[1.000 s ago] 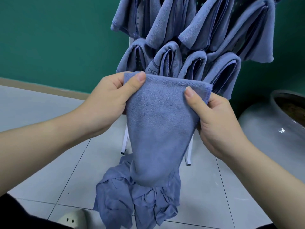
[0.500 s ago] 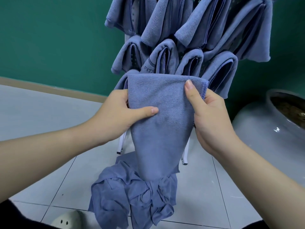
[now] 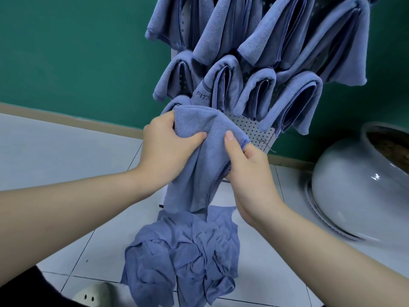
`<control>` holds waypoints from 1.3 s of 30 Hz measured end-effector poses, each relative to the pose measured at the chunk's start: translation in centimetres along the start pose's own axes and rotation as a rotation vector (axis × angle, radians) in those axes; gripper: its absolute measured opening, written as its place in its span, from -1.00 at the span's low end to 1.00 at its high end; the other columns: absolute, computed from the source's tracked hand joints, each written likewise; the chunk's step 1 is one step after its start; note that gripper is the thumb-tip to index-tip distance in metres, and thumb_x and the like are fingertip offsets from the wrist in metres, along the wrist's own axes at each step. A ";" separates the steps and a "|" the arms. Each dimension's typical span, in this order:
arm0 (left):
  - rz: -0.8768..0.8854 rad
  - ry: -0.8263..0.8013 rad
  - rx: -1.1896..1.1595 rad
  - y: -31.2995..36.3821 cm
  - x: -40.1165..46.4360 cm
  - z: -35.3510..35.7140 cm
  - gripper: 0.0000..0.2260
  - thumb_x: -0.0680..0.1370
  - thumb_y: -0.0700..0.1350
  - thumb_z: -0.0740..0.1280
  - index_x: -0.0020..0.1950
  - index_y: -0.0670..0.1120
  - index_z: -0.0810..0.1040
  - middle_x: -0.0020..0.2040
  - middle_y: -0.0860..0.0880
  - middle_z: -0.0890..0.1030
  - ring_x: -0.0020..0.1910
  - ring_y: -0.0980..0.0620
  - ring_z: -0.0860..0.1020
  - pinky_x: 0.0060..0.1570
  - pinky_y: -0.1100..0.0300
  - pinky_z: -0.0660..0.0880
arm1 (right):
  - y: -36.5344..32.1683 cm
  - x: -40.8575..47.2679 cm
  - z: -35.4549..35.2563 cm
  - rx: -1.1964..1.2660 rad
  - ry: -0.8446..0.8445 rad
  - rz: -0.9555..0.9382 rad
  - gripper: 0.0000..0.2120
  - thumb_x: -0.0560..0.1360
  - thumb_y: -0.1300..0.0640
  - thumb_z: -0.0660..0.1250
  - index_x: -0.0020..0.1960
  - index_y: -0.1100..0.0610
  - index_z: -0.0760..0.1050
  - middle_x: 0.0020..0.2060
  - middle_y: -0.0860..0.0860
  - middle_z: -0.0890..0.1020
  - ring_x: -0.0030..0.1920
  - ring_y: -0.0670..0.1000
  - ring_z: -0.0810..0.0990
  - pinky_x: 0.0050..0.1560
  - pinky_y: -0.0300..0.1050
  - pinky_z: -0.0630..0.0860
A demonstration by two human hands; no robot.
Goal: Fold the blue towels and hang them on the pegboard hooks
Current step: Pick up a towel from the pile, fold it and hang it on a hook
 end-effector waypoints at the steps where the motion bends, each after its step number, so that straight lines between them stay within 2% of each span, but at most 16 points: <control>1: -0.001 0.006 0.004 -0.1 0.0 0.1 -0.81 0.43 -0.08 0.57 0.00 0.09 0.70 -0.13 0.17 0.72 -0.08 0.12 0.69 -0.02 0.02 0.64 | 0.3 0.0 0.1 0.006 0.000 0.017 -0.43 0.52 -0.20 0.30 0.13 0.34 0.57 0.12 0.37 0.62 0.01 0.14 0.65 0.18 0.48 0.50; 6: 0.027 -0.037 0.024 -0.3 -0.2 0.8 -0.73 0.45 -0.11 0.54 0.10 0.15 0.70 -0.05 0.27 0.72 -0.03 0.29 0.66 0.02 0.24 0.61 | 0.8 -0.2 0.4 0.017 0.008 0.068 -0.33 0.49 -0.23 0.26 0.20 0.40 0.46 0.19 0.45 0.49 -0.08 0.08 0.51 0.23 0.51 0.41; 7: 0.028 -0.049 0.026 -0.4 -0.3 0.9 -0.72 0.45 -0.11 0.53 0.12 0.14 0.70 -0.03 0.26 0.72 -0.01 0.30 0.66 0.04 0.23 0.61 | 0.9 -0.3 0.5 0.016 0.010 0.078 -0.33 0.50 -0.22 0.25 0.21 0.41 0.44 0.21 0.45 0.47 -0.03 -0.01 0.36 0.26 0.50 0.40; 8: 0.025 -0.057 0.029 -0.5 -0.4 1.1 -0.73 0.45 -0.11 0.53 0.12 0.13 0.70 -0.03 0.24 0.72 -0.01 0.29 0.66 0.04 0.22 0.62 | 1.1 -0.4 0.5 0.008 0.014 0.092 -0.36 0.53 -0.21 0.24 0.22 0.40 0.44 0.21 0.43 0.48 -0.04 0.19 0.63 0.29 0.48 0.41; 9: 0.020 -0.058 0.032 -0.6 -0.5 1.2 -0.74 0.44 -0.10 0.53 0.10 0.12 0.70 -0.04 0.23 0.72 -0.03 0.27 0.66 0.01 0.22 0.62 | 1.4 -0.5 0.4 0.003 0.021 0.103 -0.41 0.58 -0.18 0.24 0.21 0.38 0.45 0.21 0.41 0.50 0.17 0.40 0.61 0.30 0.45 0.42; 12: 0.031 -0.061 0.069 -0.5 -1.0 1.7 -0.83 0.44 -0.05 0.54 0.01 0.07 0.68 -0.16 0.19 0.70 -0.16 0.24 0.63 -0.18 0.29 0.56 | 2.5 -0.3 -0.3 -0.007 0.037 0.119 -0.63 0.70 -0.06 0.21 0.13 0.26 0.55 0.15 0.27 0.64 0.00 0.07 0.66 0.28 0.28 0.52; 15: 0.077 -0.113 0.128 -0.2 -1.9 2.4 -0.90 0.48 -0.03 0.50 -0.06 -0.01 0.66 -0.25 0.10 0.68 -0.24 0.15 0.62 -0.22 0.18 0.56 | 2.5 0.0 -0.7 -0.017 0.056 0.124 -0.70 0.72 -0.03 0.19 0.09 0.14 0.60 0.05 0.12 0.73 0.05 0.05 0.69 0.16 0.02 0.60; 17: 0.126 -0.172 0.148 0.0 -2.6 2.7 -0.88 0.49 -0.02 0.46 -0.08 -0.06 0.64 -0.23 0.05 0.69 -0.19 0.07 0.66 -0.15 0.06 0.60 | 2.1 0.3 -1.1 -0.010 0.086 0.097 -0.65 0.72 -0.03 0.18 0.14 0.23 0.58 0.08 0.19 0.71 0.11 0.17 0.68 0.21 0.11 0.60; 19: 0.186 -0.241 0.123 0.7 -3.5 2.9 -0.87 0.49 -0.06 0.41 -0.03 -0.07 0.66 -0.16 0.03 0.71 -0.13 0.04 0.68 -0.10 0.05 0.62 | 1.9 0.7 -1.5 -0.003 0.108 0.071 -0.61 0.71 -0.04 0.19 0.16 0.29 0.56 0.11 0.25 0.69 0.15 0.22 0.67 0.28 0.21 0.57; 22: 0.248 -0.294 0.038 1.7 -4.4 2.8 -0.74 0.50 -0.17 0.32 0.12 -0.04 0.70 0.02 0.09 0.70 0.02 0.15 0.66 -0.13 0.26 0.62 | 1.5 0.9 -2.0 0.012 0.122 0.051 -0.64 0.72 0.00 0.19 0.14 0.28 0.57 -0.07 0.13 0.71 -0.07 0.02 0.66 0.10 0.03 0.57; 24: 0.306 -0.248 0.028 1.9 -4.4 2.6 -0.73 0.52 -0.20 0.31 0.15 -0.04 0.70 0.08 0.10 0.67 0.07 0.17 0.64 -0.07 0.41 0.51 | 1.1 1.0 -2.2 0.010 0.105 0.022 -0.64 0.73 0.01 0.18 0.14 0.29 0.56 -0.14 0.08 0.65 -0.12 -0.02 0.59 0.01 0.01 0.52; 26: 0.359 -0.195 0.063 2.0 -4.1 2.4 -0.79 0.56 -0.21 0.36 0.12 -0.02 0.70 0.06 0.09 0.64 0.02 0.18 0.61 0.01 0.43 0.43 | 0.9 0.9 -2.2 -0.007 0.078 -0.007 -0.66 0.73 0.00 0.17 0.13 0.23 0.59 -0.13 0.07 0.68 -0.11 -0.05 0.60 0.01 0.00 0.52; 30: 0.333 -0.185 0.069 2.0 -3.1 1.9 -0.89 0.54 -0.08 0.46 0.05 0.06 0.63 0.01 0.10 0.57 -0.03 0.11 0.56 -0.07 0.30 0.44 | 0.2 0.2 -1.5 -0.007 0.002 -0.030 -0.73 0.73 0.00 0.17 0.10 0.06 0.62 -0.03 -0.03 0.74 -0.04 -0.14 0.67 0.04 -0.15 0.55; 34: 0.307 -0.165 0.052 2.2 -2.5 1.5 -0.77 0.48 0.11 0.44 0.03 0.02 0.56 -0.03 0.04 0.55 -0.07 0.07 0.53 -0.10 0.32 0.40 | -0.5 -0.4 -1.0 0.016 -0.076 -0.073 -0.55 0.57 -0.21 0.37 0.16 0.18 0.61 0.05 0.08 0.74 0.12 0.01 0.71 0.15 0.01 0.61; 37: 0.170 -0.154 -0.023 1.7 -2.2 1.2 -0.63 0.39 0.20 0.43 0.06 0.04 0.45 0.00 0.09 0.57 -0.10 0.10 0.54 -0.13 0.31 0.44 | -0.6 -0.2 -0.9 0.062 -0.144 -0.086 -0.64 0.55 -0.02 0.47 0.23 0.18 0.60 0.09 0.06 0.74 0.17 0.03 0.70 0.28 0.09 0.59; 39: 0.066 -0.220 -0.110 1.4 -2.1 1.3 -0.48 0.37 0.23 0.54 0.17 0.01 0.46 0.08 0.10 0.62 0.00 0.11 0.62 -0.01 0.21 0.56 | -1.0 0.3 -1.2 0.098 -0.139 -0.085 -0.70 0.62 0.07 0.38 0.27 0.21 0.59 0.13 0.14 0.73 0.23 0.13 0.68 0.35 0.22 0.55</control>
Point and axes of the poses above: each hand's wrist, its own x-axis towards the middle knuckle, its own z-axis out of the palm, y = z × x, the point moved 4 cm from there along x, towards the middle knuckle
